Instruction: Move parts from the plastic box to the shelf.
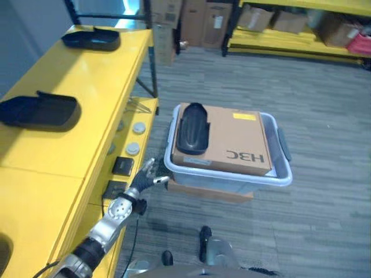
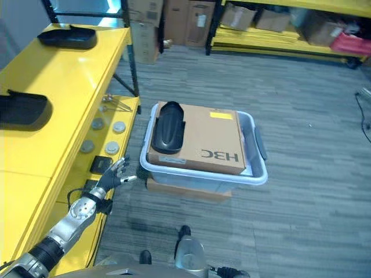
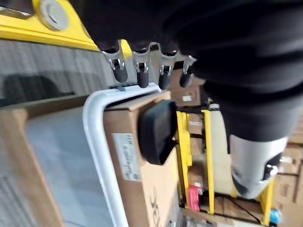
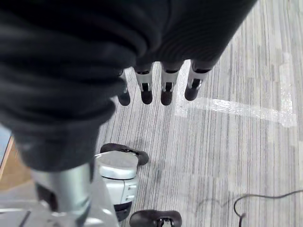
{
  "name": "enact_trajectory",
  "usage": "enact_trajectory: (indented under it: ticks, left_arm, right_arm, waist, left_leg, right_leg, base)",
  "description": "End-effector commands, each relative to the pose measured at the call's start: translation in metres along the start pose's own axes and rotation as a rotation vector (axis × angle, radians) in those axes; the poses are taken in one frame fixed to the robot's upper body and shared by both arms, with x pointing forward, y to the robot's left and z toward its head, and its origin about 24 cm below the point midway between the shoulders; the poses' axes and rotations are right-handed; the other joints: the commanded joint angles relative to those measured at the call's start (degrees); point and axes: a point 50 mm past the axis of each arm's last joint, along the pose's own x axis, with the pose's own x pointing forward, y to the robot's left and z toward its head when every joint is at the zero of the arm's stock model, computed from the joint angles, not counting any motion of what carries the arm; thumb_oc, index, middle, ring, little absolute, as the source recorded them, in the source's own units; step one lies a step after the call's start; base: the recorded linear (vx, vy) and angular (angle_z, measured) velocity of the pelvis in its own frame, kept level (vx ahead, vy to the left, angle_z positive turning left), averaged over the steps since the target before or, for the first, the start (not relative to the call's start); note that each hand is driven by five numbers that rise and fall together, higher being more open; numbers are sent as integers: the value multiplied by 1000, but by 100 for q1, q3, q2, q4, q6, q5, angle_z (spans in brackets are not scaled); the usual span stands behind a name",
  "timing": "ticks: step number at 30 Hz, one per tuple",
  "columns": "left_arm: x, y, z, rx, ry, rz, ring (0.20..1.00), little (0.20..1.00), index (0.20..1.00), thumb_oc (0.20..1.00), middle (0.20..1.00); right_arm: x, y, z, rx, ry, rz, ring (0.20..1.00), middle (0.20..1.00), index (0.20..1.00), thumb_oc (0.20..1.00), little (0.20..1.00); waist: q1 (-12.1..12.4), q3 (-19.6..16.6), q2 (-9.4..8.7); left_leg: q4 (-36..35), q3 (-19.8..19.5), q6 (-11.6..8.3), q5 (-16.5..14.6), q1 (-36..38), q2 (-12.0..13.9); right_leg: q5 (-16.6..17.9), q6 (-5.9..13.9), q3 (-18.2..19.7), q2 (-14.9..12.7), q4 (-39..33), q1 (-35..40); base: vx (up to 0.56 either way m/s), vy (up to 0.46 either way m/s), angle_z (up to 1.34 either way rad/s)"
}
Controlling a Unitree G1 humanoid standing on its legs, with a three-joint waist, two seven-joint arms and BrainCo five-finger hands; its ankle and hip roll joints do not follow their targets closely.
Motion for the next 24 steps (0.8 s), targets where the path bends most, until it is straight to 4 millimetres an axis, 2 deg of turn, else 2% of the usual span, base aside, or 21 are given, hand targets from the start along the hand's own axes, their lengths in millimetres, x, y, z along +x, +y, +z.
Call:
enact_trajectory:
  ticks: [1, 3, 5, 10, 13, 15, 16, 17, 18, 20, 21, 22, 23, 24]
  left_arm:
    - [-1, -9, -5, 71, -2, -32, 1000, 1000, 1000, 1000, 1000]
    - [-4, -9, -18, 97, 54, -8, 1000, 1000, 1000, 1000, 1000]
    - [-9, -1, -36, 121, 125, 46, 1000, 1000, 1000, 1000, 1000]
    - [-11, 11, -49, 163, 204, 76, 1000, 1000, 1000, 1000, 1000]
    - [-16, 12, -61, 167, 273, 81, 1000, 1000, 1000, 1000, 1000]
    - [-26, 15, -81, 133, 389, 122, 1000, 1000, 1000, 1000, 1000]
    - [-30, 15, -88, 117, 422, 137, 1000, 1000, 1000, 1000, 1000]
    - [-30, 15, -90, 114, 431, 142, 1000, 1000, 1000, 1000, 1000]
    - [-34, 16, -97, 106, 464, 162, 1000, 1000, 1000, 1000, 1000]
    - [-40, 16, -105, 93, 509, 179, 1000, 1000, 1000, 1000, 1000]
    - [-47, 16, -112, 60, 542, 199, 1000, 1000, 1000, 1000, 1000]
    - [-51, 17, -117, 34, 566, 210, 1000, 1000, 1000, 1000, 1000]
    - [-53, 16, -119, 23, 577, 213, 1000, 1000, 1000, 1000, 1000]
    - [-57, 13, -124, 17, 598, 196, 1000, 1000, 1000, 1000, 1000]
  right_arm:
    - [0, 12, 5, 24, -42, -8, 1000, 1000, 1000, 1000, 1000]
    - [0, 11, 5, 18, -59, -21, 1000, 1000, 1000, 1000, 1000]
    - [-1, 6, 23, 0, -169, -39, 1000, 1000, 1000, 1000, 1000]
    - [-5, -2, 45, 65, -274, -51, 1000, 1000, 1000, 1000, 1000]
    - [-7, -6, 49, 72, -295, -55, 1000, 1000, 1000, 1000, 1000]
    - [-9, -9, 58, 69, -338, -60, 1000, 1000, 1000, 1000, 1000]
    - [-11, -12, 66, 73, -376, -64, 1000, 1000, 1000, 1000, 1000]
    - [-11, -12, 67, 76, -385, -62, 1000, 1000, 1000, 1000, 1000]
    - [-14, -14, 78, 77, -432, -67, 1000, 1000, 1000, 1000, 1000]
    - [-20, -16, 93, 60, -515, -89, 1000, 1000, 1000, 1000, 1000]
    - [-25, -18, 103, 46, -576, -104, 1000, 1000, 1000, 1000, 1000]
    - [-31, -21, 114, 24, -643, -126, 1000, 1000, 1000, 1000, 1000]
    - [-35, -22, 119, 10, -684, -140, 1000, 1000, 1000, 1000, 1000]
    - [-51, -24, 145, 20, -813, -162, 1000, 1000, 1000, 1000, 1000]
  waist:
    - [9, -18, -124]
    - [27, -6, -182]
    - [11, 90, -213]
    - [-56, 136, -239]
    - [-102, 69, -239]
    - [-153, 17, -250]
    - [-171, 37, -260]
    - [-175, 40, -260]
    - [-186, 89, -294]
    - [-183, 170, -314]
    - [-146, 311, -284]
    - [-136, 346, -241]
    - [-138, 361, -208]
    - [-130, 353, -116]
  left_leg:
    - [-731, 105, -96, 159, -117, 231]
    - [-721, 235, -162, 140, -148, 235]
    - [-813, 364, -232, 234, -176, 309]
    - [-911, 450, -290, 319, -200, 412]
    - [-899, 456, -341, 312, -142, 466]
    - [-430, 408, -356, 178, -221, 525]
    - [-71, 410, -334, 60, -320, 532]
    - [-7, 410, -330, 35, -343, 533]
    - [563, 438, -319, -66, -521, 539]
    - [1557, 398, -402, 126, -1003, 658]
    - [2803, 192, -555, 606, -1755, 699]
    - [3132, 130, -651, 883, -2133, 713]
    - [3183, 115, -685, 949, -2216, 736]
    - [2025, 378, -766, 1078, -1975, 926]
  right_leg:
    - [-67, 0, 100, 149, -1165, 677]
    - [116, 52, 64, 138, -1605, 792]
    - [253, 82, 102, 201, -1803, 811]
    - [155, 10, 81, 324, -1822, 855]
    - [75, -45, 72, 373, -1808, 916]
    - [-60, -175, 134, 406, -1600, 904]
    - [-107, -240, 135, 390, -1489, 876]
    - [-115, -252, 134, 387, -1469, 870]
    - [-145, -346, 131, 362, -1368, 866]
    - [-224, -481, 160, 371, -1234, 885]
    - [-291, -621, 303, 467, -1136, 1002]
    - [-312, -683, 372, 537, -1139, 1099]
    - [-318, -698, 384, 573, -1163, 1153]
    - [-394, -606, 331, 582, -1291, 1345]
  base:
    - [43, -164, 40]
    - [26, -154, 3]
    - [-39, -193, -32]
    - [-31, -147, -9]
    - [44, -163, -1]
    - [49, -197, -2]
    - [14, -128, 2]
    - [9, -127, 1]
    - [9, -135, -5]
    - [28, -152, 4]
    - [99, -104, 4]
    - [127, -71, -8]
    - [236, 107, -21]
    - [247, 201, -28]
